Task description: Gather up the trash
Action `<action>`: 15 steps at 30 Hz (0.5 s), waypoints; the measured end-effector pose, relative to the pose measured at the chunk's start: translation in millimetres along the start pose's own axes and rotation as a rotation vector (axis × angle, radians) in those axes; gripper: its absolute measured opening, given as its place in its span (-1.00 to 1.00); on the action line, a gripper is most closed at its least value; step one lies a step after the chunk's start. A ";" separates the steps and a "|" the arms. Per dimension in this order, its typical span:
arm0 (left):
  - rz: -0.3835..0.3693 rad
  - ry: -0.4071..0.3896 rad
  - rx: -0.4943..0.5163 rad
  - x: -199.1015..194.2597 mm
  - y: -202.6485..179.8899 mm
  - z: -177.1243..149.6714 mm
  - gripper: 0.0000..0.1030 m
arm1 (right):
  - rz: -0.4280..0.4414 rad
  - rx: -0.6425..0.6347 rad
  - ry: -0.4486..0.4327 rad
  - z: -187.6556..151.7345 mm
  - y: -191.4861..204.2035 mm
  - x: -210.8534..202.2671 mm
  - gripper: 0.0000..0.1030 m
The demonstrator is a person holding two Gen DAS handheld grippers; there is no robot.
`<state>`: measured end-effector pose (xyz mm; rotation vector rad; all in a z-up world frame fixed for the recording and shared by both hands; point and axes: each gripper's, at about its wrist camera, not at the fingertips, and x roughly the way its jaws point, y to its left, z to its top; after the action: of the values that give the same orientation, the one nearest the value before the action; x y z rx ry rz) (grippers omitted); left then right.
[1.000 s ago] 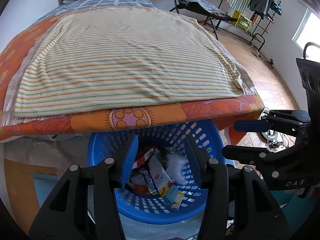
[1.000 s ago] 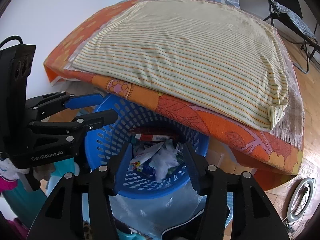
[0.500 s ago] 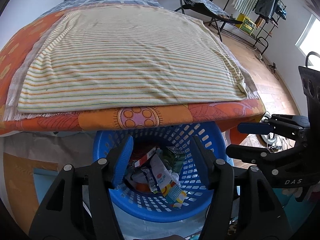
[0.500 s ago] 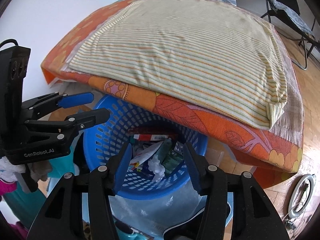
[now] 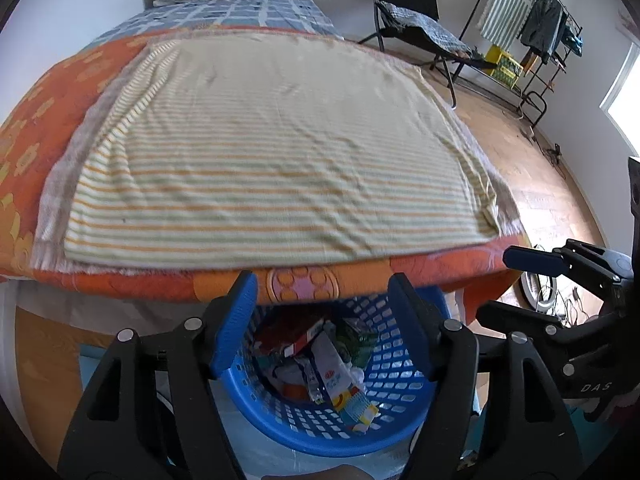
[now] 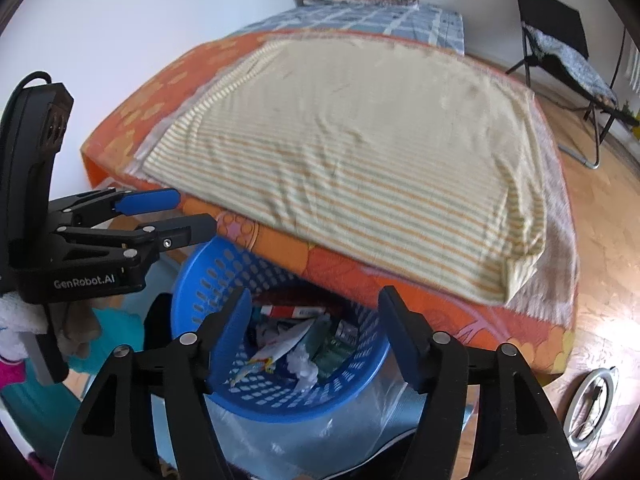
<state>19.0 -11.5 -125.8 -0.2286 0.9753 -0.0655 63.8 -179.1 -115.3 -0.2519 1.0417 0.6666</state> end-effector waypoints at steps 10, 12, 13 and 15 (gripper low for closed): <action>0.034 -0.072 0.021 -28.3 -2.2 30.2 0.37 | -0.038 0.012 -0.093 22.0 -8.7 -22.9 0.27; 0.033 -0.094 0.019 -35.8 -2.4 37.0 0.47 | -0.046 0.012 -0.115 27.6 -9.9 -28.5 0.28; 0.034 -0.109 0.019 -40.3 -3.2 41.3 0.51 | -0.052 0.010 -0.124 30.0 -9.9 -30.6 0.28; 0.037 -0.133 0.028 -47.1 -5.4 48.9 0.51 | -0.065 0.003 -0.147 35.8 -8.4 -36.6 0.28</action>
<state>33.2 -1.4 -60.0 -0.1865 0.8451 -0.0299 82.3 -182.2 -66.9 -0.2294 0.8907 0.6153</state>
